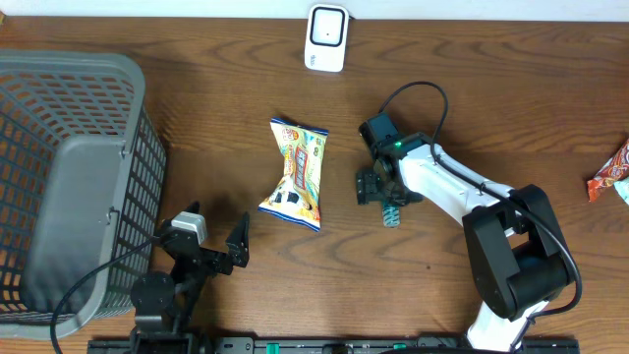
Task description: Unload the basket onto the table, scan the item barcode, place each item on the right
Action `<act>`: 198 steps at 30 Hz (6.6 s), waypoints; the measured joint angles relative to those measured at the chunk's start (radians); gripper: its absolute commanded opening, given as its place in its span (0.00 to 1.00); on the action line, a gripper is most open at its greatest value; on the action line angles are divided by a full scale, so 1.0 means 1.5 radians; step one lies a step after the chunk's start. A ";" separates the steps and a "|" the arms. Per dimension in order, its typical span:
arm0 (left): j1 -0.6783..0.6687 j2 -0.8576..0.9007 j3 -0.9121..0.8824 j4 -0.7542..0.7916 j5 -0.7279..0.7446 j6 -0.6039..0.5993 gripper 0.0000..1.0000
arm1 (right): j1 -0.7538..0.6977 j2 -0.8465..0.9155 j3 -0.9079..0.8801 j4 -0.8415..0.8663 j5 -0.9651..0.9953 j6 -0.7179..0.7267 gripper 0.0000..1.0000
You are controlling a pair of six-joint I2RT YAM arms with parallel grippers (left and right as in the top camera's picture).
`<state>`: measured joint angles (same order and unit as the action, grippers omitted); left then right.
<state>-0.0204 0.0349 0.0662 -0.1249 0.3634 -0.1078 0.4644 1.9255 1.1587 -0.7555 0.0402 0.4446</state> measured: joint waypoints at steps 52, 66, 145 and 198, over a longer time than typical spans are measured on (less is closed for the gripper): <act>0.000 0.000 0.000 0.000 0.000 0.000 0.98 | -0.055 0.099 0.075 0.011 -0.550 -0.455 0.01; 0.000 0.000 0.000 0.000 0.000 0.000 0.98 | -0.012 0.093 0.155 0.061 -0.146 -0.237 0.31; 0.000 0.000 0.000 0.000 0.000 0.000 0.98 | -0.122 0.098 0.156 -0.035 -0.745 -0.510 0.01; 0.000 0.000 0.000 0.000 0.000 0.000 0.98 | -0.064 0.098 0.112 0.142 -0.632 -0.267 0.01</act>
<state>-0.0204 0.0349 0.0662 -0.1249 0.3634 -0.1078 0.3687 2.0720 1.3266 -0.5423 -0.9081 0.0448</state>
